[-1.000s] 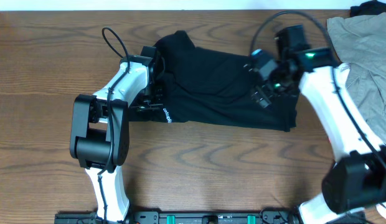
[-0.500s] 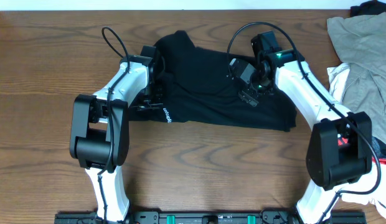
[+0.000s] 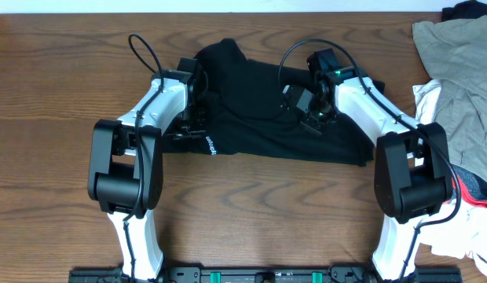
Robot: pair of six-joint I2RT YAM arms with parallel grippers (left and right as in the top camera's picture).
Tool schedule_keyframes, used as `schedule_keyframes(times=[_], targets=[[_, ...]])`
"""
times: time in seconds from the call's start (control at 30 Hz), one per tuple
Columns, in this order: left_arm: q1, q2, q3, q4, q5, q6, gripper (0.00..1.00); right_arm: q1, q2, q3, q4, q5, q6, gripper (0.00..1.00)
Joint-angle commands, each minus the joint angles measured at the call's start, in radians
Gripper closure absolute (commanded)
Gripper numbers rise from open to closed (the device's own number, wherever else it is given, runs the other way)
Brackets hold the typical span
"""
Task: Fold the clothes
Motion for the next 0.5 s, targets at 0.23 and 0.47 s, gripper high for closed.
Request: schedule_keyframes(times=[0.23, 0.47], targets=[[0.006, 0.003, -0.017, 0.018, -0.012, -0.002, 0.71, -0.019, 0.004, -0.003, 0.127, 0.193, 0.332, 0.96], [0.006, 0.003, -0.017, 0.017, -0.012, -0.002, 0.71, -0.065, 0.004, -0.003, 0.201, 0.238, 0.548, 0.57]])
